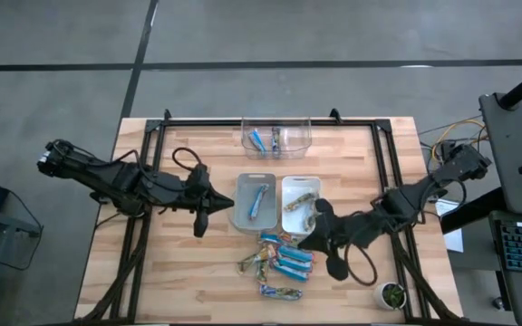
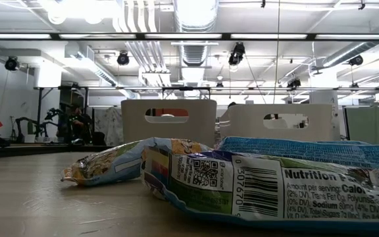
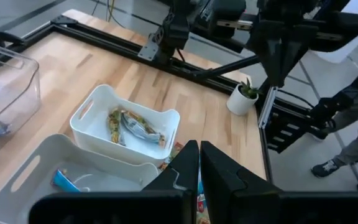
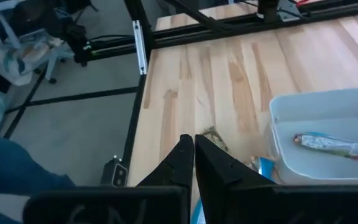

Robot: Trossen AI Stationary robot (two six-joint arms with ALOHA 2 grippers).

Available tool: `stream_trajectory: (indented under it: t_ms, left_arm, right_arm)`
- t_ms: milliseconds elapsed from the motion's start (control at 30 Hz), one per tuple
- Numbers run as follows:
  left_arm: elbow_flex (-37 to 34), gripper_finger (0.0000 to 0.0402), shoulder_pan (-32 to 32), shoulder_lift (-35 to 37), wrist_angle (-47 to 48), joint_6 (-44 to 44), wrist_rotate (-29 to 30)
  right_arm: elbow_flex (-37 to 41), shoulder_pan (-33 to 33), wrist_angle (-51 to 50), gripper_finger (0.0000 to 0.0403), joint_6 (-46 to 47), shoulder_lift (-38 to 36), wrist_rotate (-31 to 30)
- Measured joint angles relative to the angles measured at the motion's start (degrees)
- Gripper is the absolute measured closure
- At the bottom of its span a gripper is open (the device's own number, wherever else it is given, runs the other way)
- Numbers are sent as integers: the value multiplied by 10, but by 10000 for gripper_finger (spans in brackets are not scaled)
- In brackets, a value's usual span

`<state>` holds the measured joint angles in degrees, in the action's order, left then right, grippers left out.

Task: Pick and place Granola Bars by type
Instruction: Put the orange granola bar into the white bin

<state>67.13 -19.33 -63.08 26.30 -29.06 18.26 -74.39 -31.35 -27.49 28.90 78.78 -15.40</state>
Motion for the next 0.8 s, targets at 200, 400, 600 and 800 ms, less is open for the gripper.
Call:
stream_trajectory:
  t_ms: [200,400,600,800]
  left_arm:
    - [0,401,-5,-18,-20,-1,-13]
    - [0,401,-14,-30,-38,-10,-13]
    - [0,401,-23,-32,-50,-39,-19]
    - [0,382,-23,-32,-55,-41,-59]
  right_arm:
    - [-1,-17,0,394,6,30,1]
    - [-2,-23,-2,394,15,51,2]
    - [-2,-25,-2,394,35,54,2]
    - [-2,-25,-7,394,37,52,-7]
